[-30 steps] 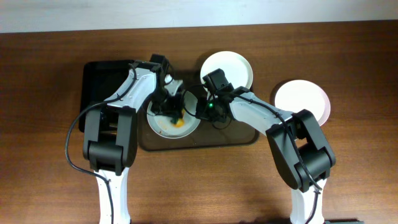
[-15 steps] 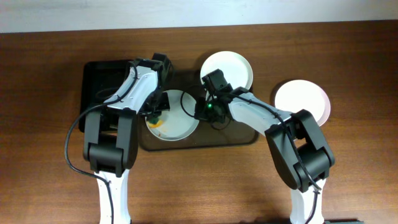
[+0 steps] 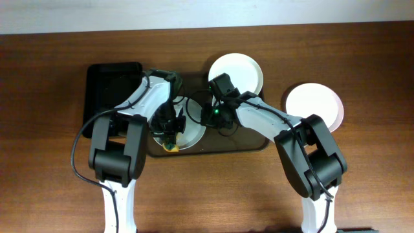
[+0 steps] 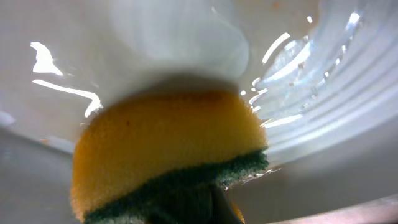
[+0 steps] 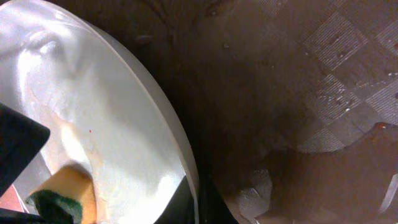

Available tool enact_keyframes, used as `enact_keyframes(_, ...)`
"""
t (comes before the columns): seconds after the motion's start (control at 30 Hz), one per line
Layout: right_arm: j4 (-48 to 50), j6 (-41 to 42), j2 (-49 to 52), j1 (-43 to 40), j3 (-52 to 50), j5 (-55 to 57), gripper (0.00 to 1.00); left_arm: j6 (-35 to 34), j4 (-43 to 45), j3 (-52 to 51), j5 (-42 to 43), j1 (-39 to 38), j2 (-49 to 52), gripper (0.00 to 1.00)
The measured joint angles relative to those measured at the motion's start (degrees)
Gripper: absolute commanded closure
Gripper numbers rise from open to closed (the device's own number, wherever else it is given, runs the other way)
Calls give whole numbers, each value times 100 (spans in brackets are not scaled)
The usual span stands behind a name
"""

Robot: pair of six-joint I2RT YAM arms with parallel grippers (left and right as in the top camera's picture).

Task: Clean dirty plates on tray and stack at the side

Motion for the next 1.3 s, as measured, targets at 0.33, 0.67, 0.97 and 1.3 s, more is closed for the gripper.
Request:
enact_keyframes(0.33,2,-15,0,0,0,0,96,-664,1646,-42,151,361,-173,99)
enact_keyframes(0.67,2,-15,0,0,0,0,96,-1740,1821,52,-1486,205,-175,100)
enact_keyframes(0.97,4,-15,0,-26,0,-85,96,227,1987,24,-116,525,-175,100)
enact_keyframes(1.3,63,-179,105,-269,-2,-820,96,2129,2065,-125,2555,494,79,100)
